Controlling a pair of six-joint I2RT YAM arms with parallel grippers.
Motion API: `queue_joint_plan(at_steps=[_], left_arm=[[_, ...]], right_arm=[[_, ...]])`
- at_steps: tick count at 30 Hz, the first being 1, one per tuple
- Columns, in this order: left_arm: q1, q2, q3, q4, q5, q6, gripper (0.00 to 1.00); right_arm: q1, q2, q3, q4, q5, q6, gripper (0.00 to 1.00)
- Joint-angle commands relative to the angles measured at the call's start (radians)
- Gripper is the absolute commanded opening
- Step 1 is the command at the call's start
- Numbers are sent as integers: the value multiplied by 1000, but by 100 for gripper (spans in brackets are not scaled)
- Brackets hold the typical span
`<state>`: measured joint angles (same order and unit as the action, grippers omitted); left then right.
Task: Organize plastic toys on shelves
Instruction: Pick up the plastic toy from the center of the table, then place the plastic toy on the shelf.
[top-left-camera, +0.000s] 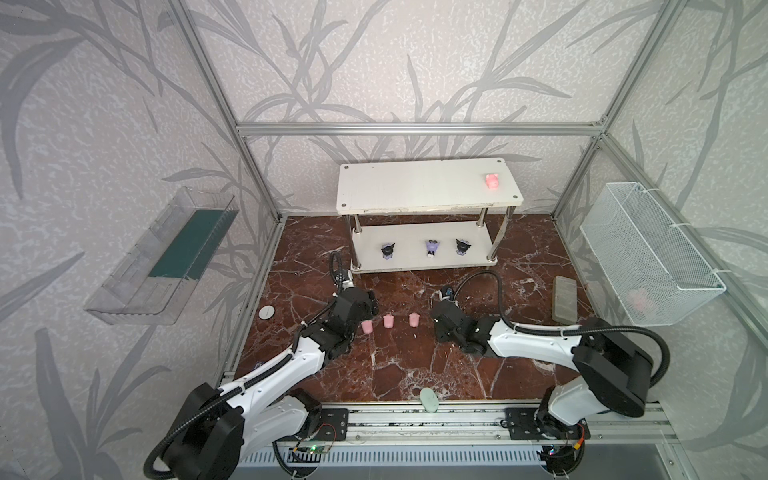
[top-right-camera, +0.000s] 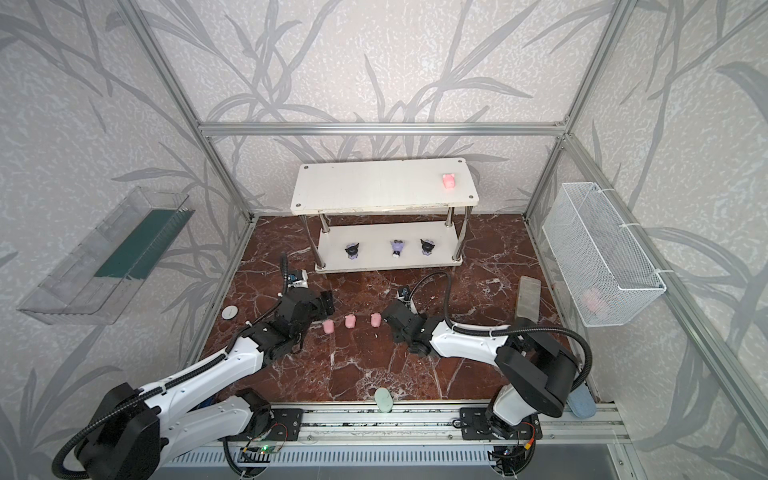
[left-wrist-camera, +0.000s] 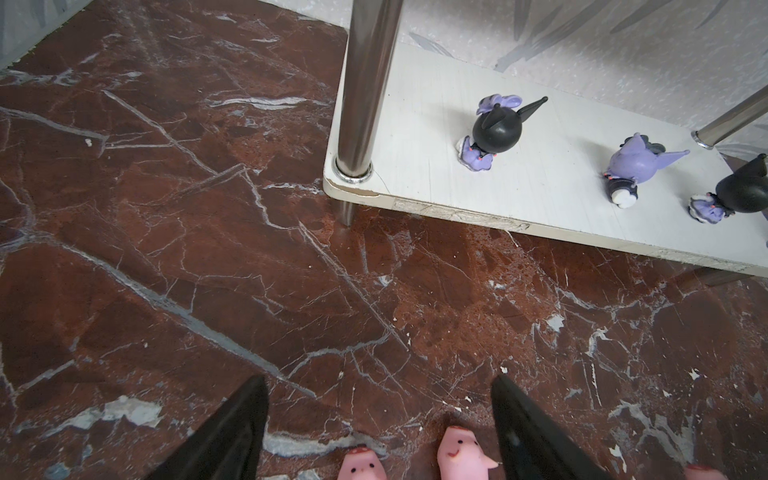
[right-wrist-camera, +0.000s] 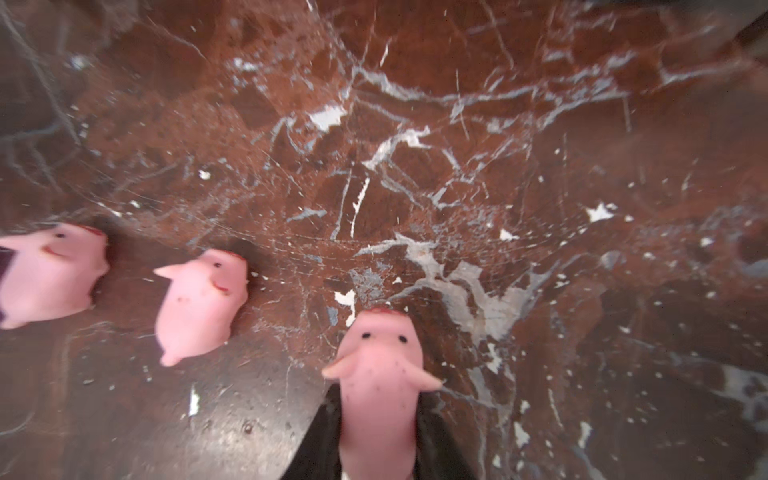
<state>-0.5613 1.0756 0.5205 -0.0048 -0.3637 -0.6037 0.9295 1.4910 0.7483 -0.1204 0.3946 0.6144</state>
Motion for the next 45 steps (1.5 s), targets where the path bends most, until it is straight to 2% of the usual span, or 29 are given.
queue_joint_plan(at_steps=[1, 8, 15, 20, 26, 35, 45], left_arm=[[5, -4, -15, 11, -3, -13, 83], [10, 3, -22, 35, 10, -16, 83], [11, 12, -20, 47, 35, -18, 83], [12, 8, -20, 45, 41, -19, 83], [14, 8, -19, 39, 53, -22, 83], [14, 22, -18, 43, 64, -30, 83], [15, 50, -17, 63, 80, -39, 82]], right_arm=[[-8, -132, 29, -123, 25, -68, 28], [-40, -353, 197, -349, 18, -211, 28], [-75, -370, 464, -435, 17, -386, 29], [-179, -295, 642, -399, -59, -462, 29], [-287, -136, 875, -408, -153, -507, 29], [-428, 115, 1159, -468, -251, -482, 31], [-481, 316, 1390, -562, -272, -479, 31]])
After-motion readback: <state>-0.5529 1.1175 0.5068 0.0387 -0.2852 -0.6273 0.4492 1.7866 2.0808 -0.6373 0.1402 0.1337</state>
